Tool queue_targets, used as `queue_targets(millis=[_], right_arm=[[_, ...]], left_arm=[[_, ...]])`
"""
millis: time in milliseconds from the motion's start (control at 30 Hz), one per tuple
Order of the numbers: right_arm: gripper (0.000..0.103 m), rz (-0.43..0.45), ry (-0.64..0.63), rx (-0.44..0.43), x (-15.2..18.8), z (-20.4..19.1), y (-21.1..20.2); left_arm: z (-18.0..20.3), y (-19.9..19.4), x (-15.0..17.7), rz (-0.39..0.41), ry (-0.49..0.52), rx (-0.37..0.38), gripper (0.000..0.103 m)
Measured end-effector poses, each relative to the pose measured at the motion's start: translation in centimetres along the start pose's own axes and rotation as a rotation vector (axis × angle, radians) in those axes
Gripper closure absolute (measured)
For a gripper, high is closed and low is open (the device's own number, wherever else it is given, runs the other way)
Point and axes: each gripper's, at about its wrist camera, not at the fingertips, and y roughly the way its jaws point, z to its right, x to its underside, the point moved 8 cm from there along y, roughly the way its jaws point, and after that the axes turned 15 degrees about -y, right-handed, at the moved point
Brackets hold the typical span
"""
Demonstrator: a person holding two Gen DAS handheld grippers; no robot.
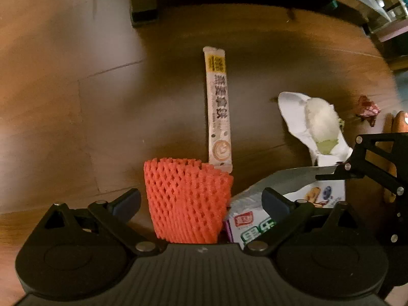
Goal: Collect trash
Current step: 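Close the left tool on the orange mesh sleeve while the right tool grips the biscuit snack bag, then lift the mesh sleeve and snack bag and carry them over the teal bin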
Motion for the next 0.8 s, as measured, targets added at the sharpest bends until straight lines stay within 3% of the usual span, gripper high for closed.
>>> queue_targets(millis=[67,133,267,333,433,567,700,800], right_arm=[[0.042,-0.002,-0.01,-0.008,-0.1,-0.2,0.6],[0.042,-0.003,-0.018,0.007,-0.2,-0.1,1.1],[0.045,-0.005,-0.001,0.005,-0.4,0.1,1.7],[0.046,0.0,-0.009,0.013,-0.5,0.1,1.7],[0.058,0.005,-0.005,0.018,-0.9,0.0,1.5],[0.072,0.018,0.018,0.037,-1.6,0.1,0.7],[0.075,0.021,0.055,0.053,-1.9,0.2,-0.8],[0.076,0.021,0.111,0.053,-1.6,0.5,-2.5]], left_arm=[[-0.2,0.6,0.0,-0.006,-0.006,0.001,0.012],[-0.3,1.0,0.1,-0.017,-0.018,0.002,0.031],[-0.8,1.5,0.1,-0.029,-0.043,0.016,0.045],[-0.8,1.6,0.1,-0.03,-0.052,0.02,0.057],[-0.9,1.7,0.2,-0.037,-0.073,0.032,0.069],[-0.7,1.4,0.2,-0.034,-0.071,0.031,0.08],[-0.7,0.7,0.1,-0.021,-0.065,0.008,0.09],[-0.6,-0.5,-0.2,-0.007,-0.086,0.031,0.091]])
